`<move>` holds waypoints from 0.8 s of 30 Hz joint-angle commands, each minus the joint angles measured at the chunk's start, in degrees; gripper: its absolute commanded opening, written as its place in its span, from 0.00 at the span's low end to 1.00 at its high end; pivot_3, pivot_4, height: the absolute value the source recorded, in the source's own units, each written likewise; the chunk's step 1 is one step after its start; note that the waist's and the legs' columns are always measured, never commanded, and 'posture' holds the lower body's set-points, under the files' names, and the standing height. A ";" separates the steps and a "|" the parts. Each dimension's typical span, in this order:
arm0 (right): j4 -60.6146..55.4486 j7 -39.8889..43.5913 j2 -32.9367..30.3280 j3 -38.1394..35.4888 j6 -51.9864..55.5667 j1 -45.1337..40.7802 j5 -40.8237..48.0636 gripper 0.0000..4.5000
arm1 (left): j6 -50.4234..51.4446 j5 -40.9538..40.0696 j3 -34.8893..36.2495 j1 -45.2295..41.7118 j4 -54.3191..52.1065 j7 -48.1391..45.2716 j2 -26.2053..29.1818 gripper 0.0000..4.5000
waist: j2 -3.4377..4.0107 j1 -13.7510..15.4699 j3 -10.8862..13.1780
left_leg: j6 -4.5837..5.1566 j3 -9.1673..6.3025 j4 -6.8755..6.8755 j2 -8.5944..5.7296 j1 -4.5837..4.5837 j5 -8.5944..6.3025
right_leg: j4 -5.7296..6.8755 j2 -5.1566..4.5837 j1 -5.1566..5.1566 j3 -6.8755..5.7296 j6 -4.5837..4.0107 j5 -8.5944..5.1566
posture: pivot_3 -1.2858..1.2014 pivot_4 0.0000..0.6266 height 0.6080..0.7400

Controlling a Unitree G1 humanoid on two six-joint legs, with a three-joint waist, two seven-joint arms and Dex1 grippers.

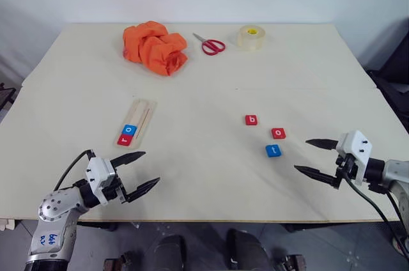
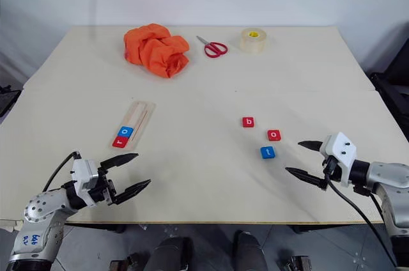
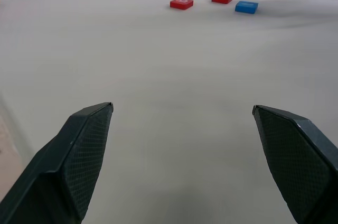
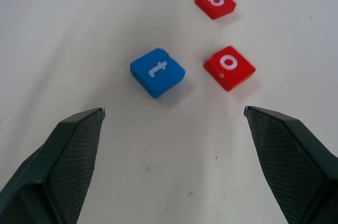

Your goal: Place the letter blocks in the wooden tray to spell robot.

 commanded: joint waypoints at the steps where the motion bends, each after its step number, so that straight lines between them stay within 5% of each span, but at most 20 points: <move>1: -2.07 -0.26 -1.13 -1.33 1.21 -1.06 1.09 0.98 | 0.11 -1.18 0.86 -0.19 -2.45 0.96 -0.06 1.00 | 0.00 0.01 0.00 | 0.00 0.01 0.00 0.00 0.00 0.00 | 0.00 0.00 0.00 0.01 0.00 0.00 | 0.52 0.24 1.00; 9: -1.55 -0.28 -0.82 -0.07 2.75 -4.54 0.69 0.98 | 8.56 -3.70 3.87 3.20 -9.87 7.73 0.97 1.00 | -0.01 -0.14 0.01 | 0.02 0.08 0.00 0.00 0.03 -0.03 | 0.01 0.01 -0.01 0.08 0.00 0.00 | 0.52 0.24 1.00; 24: 8.00 4.38 1.37 6.24 1.25 -18.07 -0.11 0.98 | 15.54 -6.06 21.09 20.75 -20.63 15.23 1.01 1.00 | -0.15 -0.12 0.06 | 0.01 0.18 -0.02 0.06 0.10 -0.12 | -0.04 0.05 -0.02 0.20 -0.11 -0.06 | 0.52 0.24 1.00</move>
